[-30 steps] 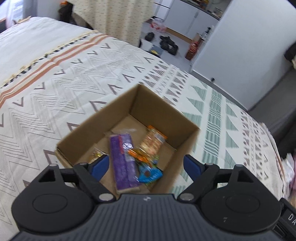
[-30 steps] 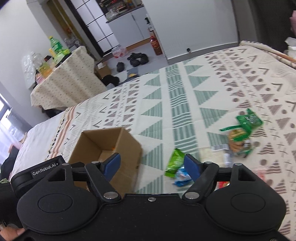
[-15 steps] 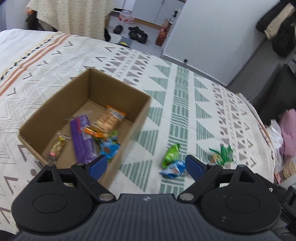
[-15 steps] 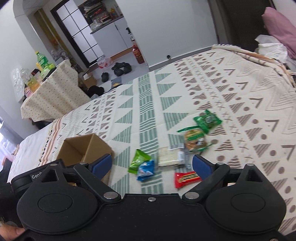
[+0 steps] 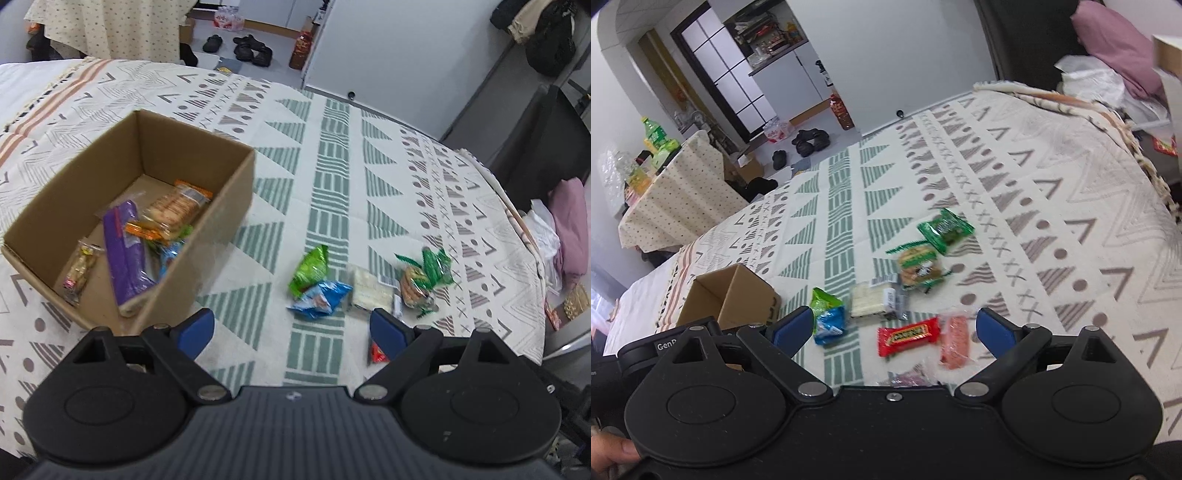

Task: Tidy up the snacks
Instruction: 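Move both tools back over the remaining snacks, then grasp the purple pack with the left tool while the right grasps the pink pack, then carry the purple pack with the left tool while the right carries the pink pack to the box, then open the left tool over the box while the right tool releases the pink pack inside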

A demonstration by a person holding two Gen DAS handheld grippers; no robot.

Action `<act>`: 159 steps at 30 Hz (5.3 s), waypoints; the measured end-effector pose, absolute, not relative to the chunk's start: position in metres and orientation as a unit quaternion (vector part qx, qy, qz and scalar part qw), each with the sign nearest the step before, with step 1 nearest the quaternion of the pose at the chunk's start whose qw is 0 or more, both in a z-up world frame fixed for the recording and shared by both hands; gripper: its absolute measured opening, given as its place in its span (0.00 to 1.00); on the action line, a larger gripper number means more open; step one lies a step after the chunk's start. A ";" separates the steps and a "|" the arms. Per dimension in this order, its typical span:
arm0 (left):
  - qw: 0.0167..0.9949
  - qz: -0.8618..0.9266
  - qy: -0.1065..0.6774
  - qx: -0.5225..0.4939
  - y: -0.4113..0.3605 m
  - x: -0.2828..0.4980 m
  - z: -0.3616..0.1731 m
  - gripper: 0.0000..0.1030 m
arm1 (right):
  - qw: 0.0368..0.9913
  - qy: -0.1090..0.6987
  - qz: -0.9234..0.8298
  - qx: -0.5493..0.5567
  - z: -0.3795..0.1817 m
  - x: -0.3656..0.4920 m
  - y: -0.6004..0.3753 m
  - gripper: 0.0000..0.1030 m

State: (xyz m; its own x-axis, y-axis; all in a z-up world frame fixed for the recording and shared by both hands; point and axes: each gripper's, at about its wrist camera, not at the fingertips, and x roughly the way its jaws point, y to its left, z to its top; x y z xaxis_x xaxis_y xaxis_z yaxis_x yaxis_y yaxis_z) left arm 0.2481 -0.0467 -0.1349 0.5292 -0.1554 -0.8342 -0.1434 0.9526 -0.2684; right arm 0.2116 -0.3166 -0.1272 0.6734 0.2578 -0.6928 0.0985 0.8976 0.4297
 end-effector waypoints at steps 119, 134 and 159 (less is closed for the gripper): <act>0.894 0.061 0.395 -0.205 0.028 0.255 -0.093 0.34 | 0.904 0.355 0.155 0.178 -0.094 0.254 -0.200 0.20; 0.880 0.121 0.382 -0.256 0.100 0.254 -0.099 0.34 | 0.894 0.361 0.204 0.170 -0.086 0.262 -0.133 0.20; 0.861 0.177 0.404 -0.256 0.111 0.256 -0.112 0.71 | 0.882 0.376 0.225 0.175 -0.097 0.279 -0.103 0.45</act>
State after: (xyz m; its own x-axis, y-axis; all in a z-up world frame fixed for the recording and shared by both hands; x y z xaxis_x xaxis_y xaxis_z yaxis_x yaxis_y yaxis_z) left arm 0.2564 0.1114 -0.1120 0.6115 0.0986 -0.7851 -0.5111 0.8067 -0.2968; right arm 0.2793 -0.1027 -0.0966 0.6161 0.5277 -0.5848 -0.2650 0.8380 0.4770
